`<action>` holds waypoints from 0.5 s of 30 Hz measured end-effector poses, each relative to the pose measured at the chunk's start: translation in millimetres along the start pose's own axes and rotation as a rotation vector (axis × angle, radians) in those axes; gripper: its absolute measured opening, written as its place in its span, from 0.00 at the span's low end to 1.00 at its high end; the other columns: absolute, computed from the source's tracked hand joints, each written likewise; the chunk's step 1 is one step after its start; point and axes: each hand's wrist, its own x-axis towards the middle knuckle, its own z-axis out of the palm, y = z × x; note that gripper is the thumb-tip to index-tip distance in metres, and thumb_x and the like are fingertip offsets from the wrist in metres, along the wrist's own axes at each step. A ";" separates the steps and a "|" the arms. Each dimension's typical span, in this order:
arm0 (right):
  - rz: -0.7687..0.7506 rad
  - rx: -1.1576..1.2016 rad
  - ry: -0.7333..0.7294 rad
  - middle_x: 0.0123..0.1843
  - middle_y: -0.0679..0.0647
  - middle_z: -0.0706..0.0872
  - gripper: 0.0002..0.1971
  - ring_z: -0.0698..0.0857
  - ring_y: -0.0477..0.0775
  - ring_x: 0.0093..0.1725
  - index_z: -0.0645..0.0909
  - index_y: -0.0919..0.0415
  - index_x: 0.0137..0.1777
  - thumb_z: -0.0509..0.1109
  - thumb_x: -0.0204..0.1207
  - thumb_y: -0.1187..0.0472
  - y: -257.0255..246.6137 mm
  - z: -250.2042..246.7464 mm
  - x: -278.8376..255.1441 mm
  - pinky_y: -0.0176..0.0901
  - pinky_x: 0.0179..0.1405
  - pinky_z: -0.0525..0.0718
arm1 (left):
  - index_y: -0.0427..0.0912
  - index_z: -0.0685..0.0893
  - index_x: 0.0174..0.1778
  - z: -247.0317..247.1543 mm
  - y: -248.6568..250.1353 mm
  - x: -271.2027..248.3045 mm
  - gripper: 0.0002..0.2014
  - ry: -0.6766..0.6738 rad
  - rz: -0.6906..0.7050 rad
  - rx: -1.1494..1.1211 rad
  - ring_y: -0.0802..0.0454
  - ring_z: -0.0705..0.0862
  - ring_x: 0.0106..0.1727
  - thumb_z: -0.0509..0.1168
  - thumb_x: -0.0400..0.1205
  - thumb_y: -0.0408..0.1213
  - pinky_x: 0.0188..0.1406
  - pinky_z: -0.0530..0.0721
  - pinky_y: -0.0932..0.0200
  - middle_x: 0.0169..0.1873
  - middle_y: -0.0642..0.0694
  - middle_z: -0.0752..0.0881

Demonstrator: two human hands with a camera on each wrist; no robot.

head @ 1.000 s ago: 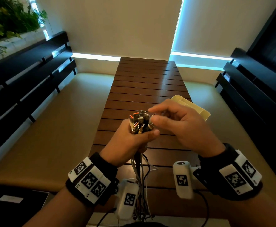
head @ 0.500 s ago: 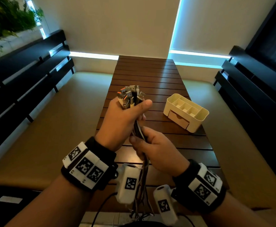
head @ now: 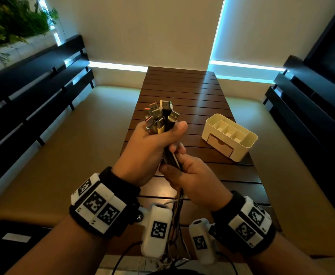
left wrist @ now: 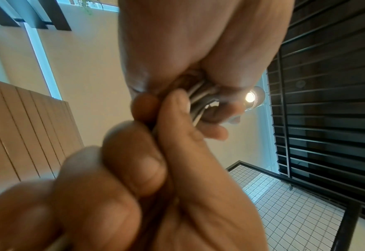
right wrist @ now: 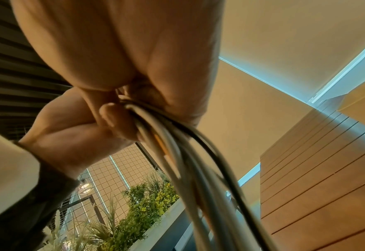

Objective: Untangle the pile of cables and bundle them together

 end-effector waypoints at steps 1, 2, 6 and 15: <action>0.023 0.021 -0.015 0.29 0.48 0.80 0.07 0.78 0.46 0.28 0.81 0.57 0.47 0.68 0.79 0.54 2.2 -0.3 0.3 0.41 0.31 0.78 | 0.42 0.77 0.37 1.0 0.5 0.3 0.10 0.003 -0.006 -0.026 0.47 0.80 0.28 0.68 0.81 0.41 0.34 0.82 0.53 0.22 0.48 0.73; 0.055 0.035 -0.039 0.30 0.49 0.80 0.09 0.79 0.49 0.28 0.81 0.59 0.46 0.70 0.78 0.53 7.1 -0.6 0.2 0.43 0.32 0.80 | 0.43 0.76 0.37 1.8 1.0 0.6 0.10 0.004 -0.017 -0.060 0.49 0.77 0.26 0.67 0.81 0.41 0.31 0.80 0.54 0.22 0.48 0.71; 0.232 -0.085 -0.094 0.34 0.53 0.83 0.16 0.83 0.55 0.34 0.81 0.60 0.41 0.74 0.72 0.46 44.9 1.0 -9.0 0.57 0.43 0.86 | 0.45 0.69 0.36 -3.3 12.6 4.2 0.14 0.003 -0.069 -0.220 0.57 0.65 0.19 0.64 0.83 0.45 0.20 0.69 0.63 0.20 0.53 0.64; 0.281 0.198 0.022 0.33 0.49 0.81 0.04 0.79 0.49 0.32 0.86 0.53 0.42 0.73 0.75 0.64 42.8 -54.0 -5.1 0.45 0.39 0.82 | 0.46 0.68 0.34 -29.9 6.3 13.5 0.16 0.144 -0.056 -0.142 0.56 0.57 0.19 0.62 0.88 0.42 0.18 0.61 0.63 0.21 0.50 0.60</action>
